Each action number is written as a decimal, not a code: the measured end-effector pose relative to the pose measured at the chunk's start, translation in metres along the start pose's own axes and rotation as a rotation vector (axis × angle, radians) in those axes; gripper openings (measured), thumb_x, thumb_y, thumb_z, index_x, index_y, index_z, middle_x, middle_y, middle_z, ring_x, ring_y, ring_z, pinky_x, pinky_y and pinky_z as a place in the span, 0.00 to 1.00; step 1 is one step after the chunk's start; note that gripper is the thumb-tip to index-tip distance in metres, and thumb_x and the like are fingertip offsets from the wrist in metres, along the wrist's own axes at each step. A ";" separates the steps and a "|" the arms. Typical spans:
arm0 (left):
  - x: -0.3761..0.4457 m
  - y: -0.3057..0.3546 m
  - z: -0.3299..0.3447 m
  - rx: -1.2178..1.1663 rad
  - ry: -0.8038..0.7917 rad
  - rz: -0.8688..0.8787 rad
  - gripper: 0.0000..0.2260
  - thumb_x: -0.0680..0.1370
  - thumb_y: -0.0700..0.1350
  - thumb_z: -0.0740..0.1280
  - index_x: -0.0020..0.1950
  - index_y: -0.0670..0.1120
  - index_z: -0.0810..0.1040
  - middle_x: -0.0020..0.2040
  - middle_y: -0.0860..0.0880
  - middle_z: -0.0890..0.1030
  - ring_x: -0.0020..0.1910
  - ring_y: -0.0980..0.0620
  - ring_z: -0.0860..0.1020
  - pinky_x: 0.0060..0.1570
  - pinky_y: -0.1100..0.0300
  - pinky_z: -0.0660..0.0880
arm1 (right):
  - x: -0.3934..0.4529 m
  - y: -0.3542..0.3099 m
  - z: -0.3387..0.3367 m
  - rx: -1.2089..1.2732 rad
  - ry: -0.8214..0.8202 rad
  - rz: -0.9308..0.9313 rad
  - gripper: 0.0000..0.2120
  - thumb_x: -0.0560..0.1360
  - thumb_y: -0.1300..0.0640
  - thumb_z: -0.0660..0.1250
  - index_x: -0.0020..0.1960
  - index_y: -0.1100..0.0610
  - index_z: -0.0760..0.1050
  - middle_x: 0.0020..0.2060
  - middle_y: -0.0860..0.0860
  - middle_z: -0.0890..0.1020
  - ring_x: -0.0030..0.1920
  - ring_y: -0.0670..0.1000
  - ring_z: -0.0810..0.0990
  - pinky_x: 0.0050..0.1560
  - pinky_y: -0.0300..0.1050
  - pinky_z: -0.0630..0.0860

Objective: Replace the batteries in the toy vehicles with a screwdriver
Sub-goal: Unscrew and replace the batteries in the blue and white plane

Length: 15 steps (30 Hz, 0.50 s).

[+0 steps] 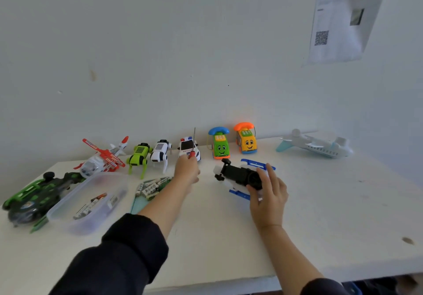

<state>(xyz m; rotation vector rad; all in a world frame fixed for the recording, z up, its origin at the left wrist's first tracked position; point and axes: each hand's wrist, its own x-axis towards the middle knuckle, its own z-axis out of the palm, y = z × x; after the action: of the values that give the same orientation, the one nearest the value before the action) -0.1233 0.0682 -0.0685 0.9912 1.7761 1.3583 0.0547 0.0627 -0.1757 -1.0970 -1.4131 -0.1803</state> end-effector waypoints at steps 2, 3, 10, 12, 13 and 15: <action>-0.003 -0.005 0.017 -0.052 -0.064 -0.075 0.10 0.82 0.46 0.52 0.60 0.45 0.68 0.42 0.47 0.69 0.39 0.50 0.69 0.40 0.55 0.70 | -0.001 0.001 -0.001 0.026 -0.001 -0.027 0.18 0.72 0.57 0.60 0.62 0.50 0.69 0.59 0.55 0.78 0.53 0.60 0.74 0.53 0.57 0.73; -0.004 -0.009 0.024 -0.075 -0.098 -0.103 0.09 0.82 0.44 0.53 0.60 0.45 0.67 0.44 0.45 0.70 0.41 0.49 0.70 0.42 0.53 0.72 | -0.001 0.001 -0.001 0.032 -0.011 -0.031 0.18 0.73 0.57 0.60 0.63 0.50 0.69 0.58 0.54 0.79 0.53 0.63 0.75 0.53 0.59 0.74; -0.006 -0.014 0.033 -0.022 -0.124 -0.088 0.05 0.82 0.42 0.54 0.55 0.45 0.68 0.54 0.40 0.73 0.49 0.41 0.77 0.42 0.45 0.81 | -0.001 -0.001 -0.001 -0.094 -0.228 -0.098 0.42 0.60 0.39 0.75 0.70 0.44 0.62 0.72 0.59 0.61 0.70 0.67 0.57 0.64 0.65 0.63; -0.005 -0.012 0.026 0.030 -0.106 -0.065 0.07 0.82 0.44 0.55 0.56 0.44 0.69 0.53 0.41 0.74 0.51 0.40 0.78 0.43 0.44 0.81 | 0.000 0.000 0.001 -0.088 -0.256 -0.136 0.47 0.55 0.44 0.81 0.69 0.45 0.63 0.72 0.60 0.59 0.69 0.68 0.57 0.61 0.68 0.66; -0.005 -0.010 0.022 0.045 -0.114 -0.053 0.08 0.81 0.44 0.56 0.58 0.44 0.69 0.51 0.42 0.75 0.49 0.42 0.79 0.40 0.47 0.81 | 0.000 0.001 0.001 -0.062 -0.244 -0.124 0.45 0.55 0.46 0.82 0.67 0.46 0.66 0.71 0.60 0.61 0.68 0.67 0.59 0.59 0.68 0.70; -0.007 -0.006 0.011 0.017 -0.161 -0.019 0.08 0.81 0.43 0.59 0.59 0.45 0.71 0.48 0.44 0.76 0.42 0.46 0.81 0.34 0.53 0.80 | 0.000 0.003 0.002 -0.033 -0.219 -0.087 0.39 0.56 0.47 0.82 0.63 0.49 0.69 0.68 0.60 0.66 0.66 0.65 0.63 0.56 0.66 0.74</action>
<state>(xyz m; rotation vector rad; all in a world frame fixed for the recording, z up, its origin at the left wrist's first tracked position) -0.1116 0.0658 -0.0764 1.0601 1.6748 1.2180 0.0554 0.0654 -0.1772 -1.1092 -1.6602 -0.1497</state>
